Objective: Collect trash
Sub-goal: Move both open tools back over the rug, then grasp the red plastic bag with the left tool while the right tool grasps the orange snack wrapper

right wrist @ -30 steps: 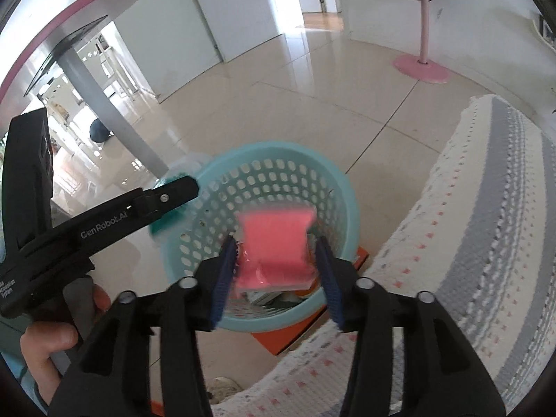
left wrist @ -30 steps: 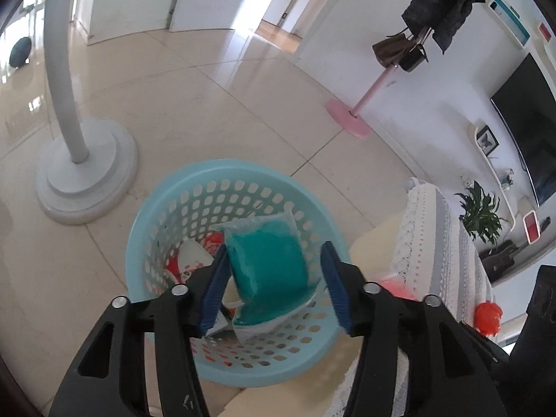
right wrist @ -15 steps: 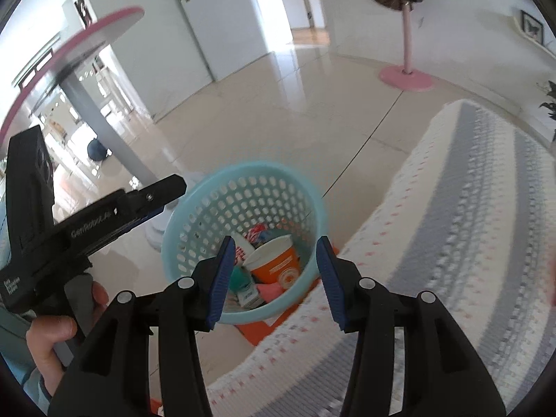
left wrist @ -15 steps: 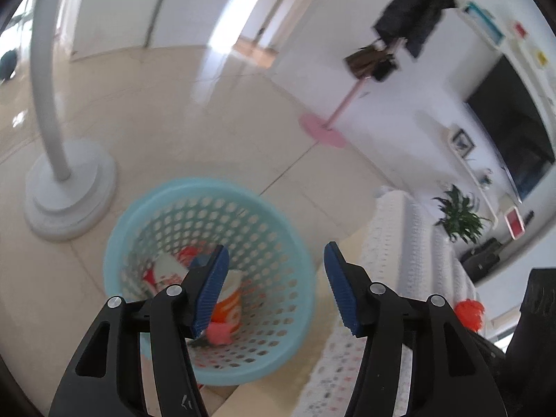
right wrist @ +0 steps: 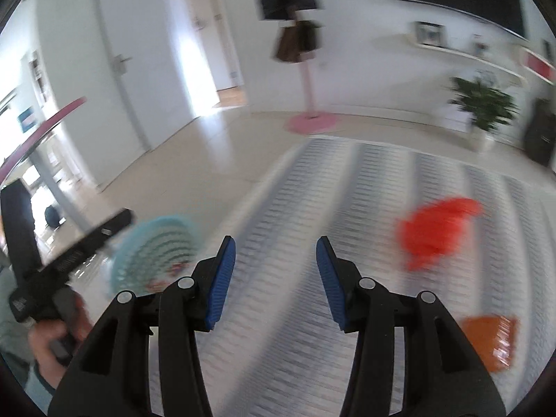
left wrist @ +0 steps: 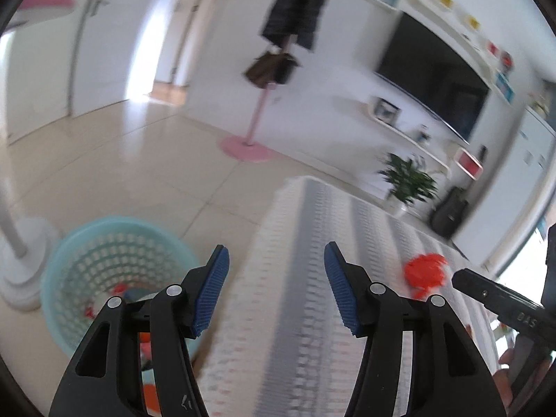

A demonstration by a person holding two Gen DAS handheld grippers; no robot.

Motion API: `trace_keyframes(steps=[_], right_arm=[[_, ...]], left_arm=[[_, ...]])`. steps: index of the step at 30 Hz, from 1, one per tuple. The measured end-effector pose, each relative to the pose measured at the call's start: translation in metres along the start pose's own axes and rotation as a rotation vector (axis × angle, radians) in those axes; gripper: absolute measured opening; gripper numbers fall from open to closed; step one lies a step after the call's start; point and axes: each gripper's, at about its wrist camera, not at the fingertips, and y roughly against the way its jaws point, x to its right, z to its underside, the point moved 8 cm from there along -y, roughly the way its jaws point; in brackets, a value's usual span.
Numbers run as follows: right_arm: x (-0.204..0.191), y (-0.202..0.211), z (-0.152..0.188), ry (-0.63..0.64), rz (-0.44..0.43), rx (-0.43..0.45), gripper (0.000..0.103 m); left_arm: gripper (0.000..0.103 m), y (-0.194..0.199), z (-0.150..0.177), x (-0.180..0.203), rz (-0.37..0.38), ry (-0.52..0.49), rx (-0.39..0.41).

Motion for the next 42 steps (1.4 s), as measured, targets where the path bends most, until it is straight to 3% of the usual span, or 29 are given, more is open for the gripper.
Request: trace_keyframes(steps=[3,5,7,12,15,18,22,26,28,31,32,33,35,39,42], right_arm=[[0.056,0.019,0.023,-0.054,0.095,-0.003,0.045],[0.099,0.029,0.043,-0.092,0.166,-0.023,0.045],[0.131,0.032,0.061,-0.137,0.201,-0.043,0.045],[0.178,0.035,0.087,-0.185,0.272,-0.057,0.045],[0.191,0.037,0.1,-0.162,0.333,-0.046,0.044],[0.202,0.035,0.11,-0.161,0.334,-0.055,0.029],[0.21,0.031,0.118,-0.187,0.284,-0.081,0.029],[0.208,0.03,0.124,-0.189,0.232,-0.105,0.029],[0.205,0.031,0.131,-0.177,0.214,-0.119,0.029],[0.197,0.03,0.14,-0.148,0.212,-0.144,0.03],[0.195,0.028,0.142,-0.141,0.216,-0.15,0.035],[0.193,0.025,0.143,-0.133,0.225,-0.157,0.039],[0.19,0.023,0.143,-0.123,0.247,-0.159,0.061],[0.184,0.016,0.138,-0.105,0.273,-0.155,0.073],[0.193,0.005,0.142,-0.1,0.354,-0.207,0.072]], left_arm=[[0.057,-0.009,0.009,0.041,0.073,-0.049,-0.02],[0.067,-0.017,0.016,0.071,0.123,-0.085,-0.037],[0.07,-0.026,0.023,0.098,0.165,-0.12,-0.061],[0.07,-0.065,0.047,0.18,0.237,-0.269,-0.143],[0.075,-0.098,0.062,0.217,0.275,-0.295,-0.216],[0.083,-0.131,0.076,0.244,0.274,-0.341,-0.251],[0.083,-0.179,0.094,0.261,0.221,-0.387,-0.336],[0.083,-0.209,0.099,0.265,0.192,-0.357,-0.371],[0.078,-0.219,0.101,0.268,0.178,-0.366,-0.383],[0.05,-0.227,0.11,0.27,0.164,-0.41,-0.42],[0.046,-0.228,0.112,0.271,0.175,-0.402,-0.429],[0.044,-0.226,0.113,0.269,0.193,-0.388,-0.425],[0.039,-0.22,0.115,0.266,0.206,-0.378,-0.422],[0.036,-0.194,0.117,0.255,0.235,-0.348,-0.414],[0.035,-0.165,0.121,0.243,0.245,-0.343,-0.403]])
